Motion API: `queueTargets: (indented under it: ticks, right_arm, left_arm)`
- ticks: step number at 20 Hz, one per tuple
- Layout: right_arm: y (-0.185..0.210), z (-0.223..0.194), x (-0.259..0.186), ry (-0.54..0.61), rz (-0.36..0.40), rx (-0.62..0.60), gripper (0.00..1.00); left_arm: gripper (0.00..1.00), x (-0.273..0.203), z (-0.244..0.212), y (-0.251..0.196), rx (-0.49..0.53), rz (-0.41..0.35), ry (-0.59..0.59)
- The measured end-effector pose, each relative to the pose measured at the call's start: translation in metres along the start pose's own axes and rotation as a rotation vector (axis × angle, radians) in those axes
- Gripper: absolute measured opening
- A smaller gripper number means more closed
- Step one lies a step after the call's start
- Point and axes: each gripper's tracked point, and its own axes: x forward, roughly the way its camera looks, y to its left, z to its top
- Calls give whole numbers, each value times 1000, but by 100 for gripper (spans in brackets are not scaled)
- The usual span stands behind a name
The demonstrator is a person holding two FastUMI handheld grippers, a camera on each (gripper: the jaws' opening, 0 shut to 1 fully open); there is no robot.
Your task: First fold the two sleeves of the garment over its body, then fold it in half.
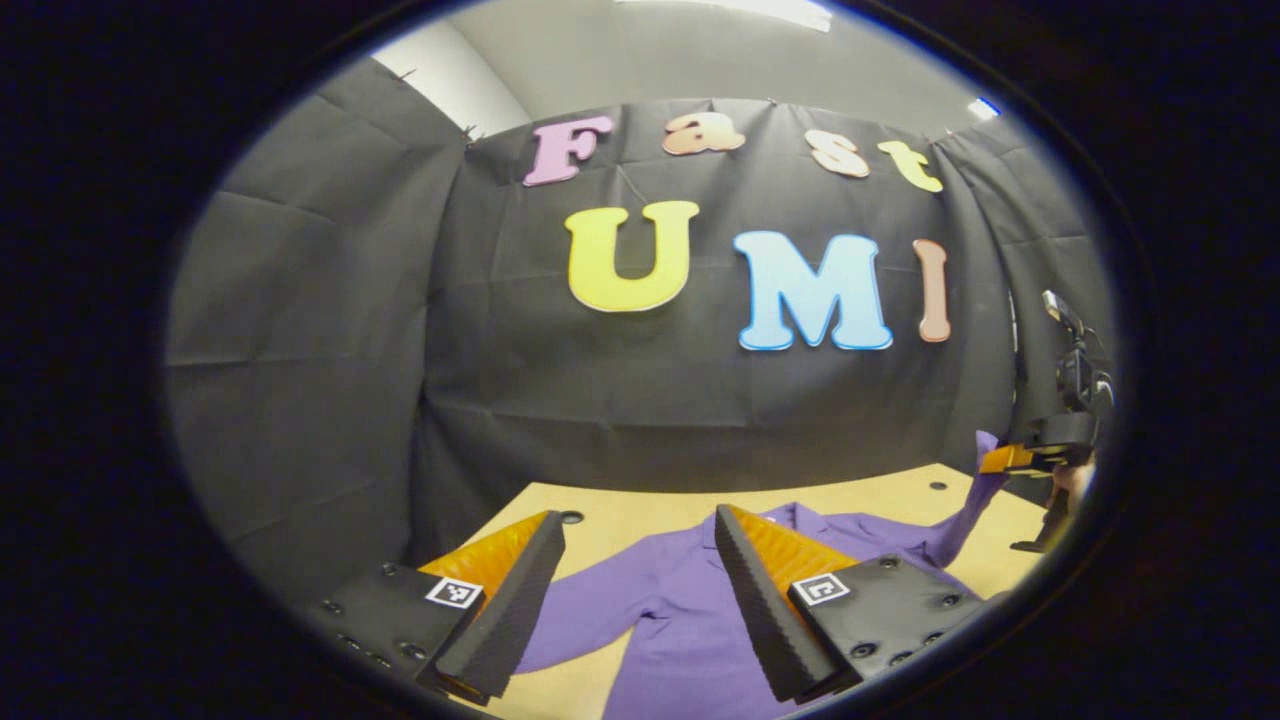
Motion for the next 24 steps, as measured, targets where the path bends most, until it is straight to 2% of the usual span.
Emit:
queueTargets:
  ticks: [6,9,12,13,20,24]
  right_arm:
    - [92,-26,20,59,274,126,1]
    - [123,-44,28,97,365,162,1]
    - [143,-63,36,147,433,195,1]
    - [150,-72,41,165,448,202,2]
    - [185,-121,73,289,478,239,1]
    - [192,-139,83,326,469,255,1]
  left_arm:
    - [96,-18,-24,65,-14,135,43]
    - [99,-24,-38,86,-20,200,69]
    - [94,-25,-56,101,-23,250,100]
    - [96,-25,-63,105,-24,267,111]
    - [94,-29,-102,132,-19,379,169]
    - [95,-29,-108,138,-12,418,176]
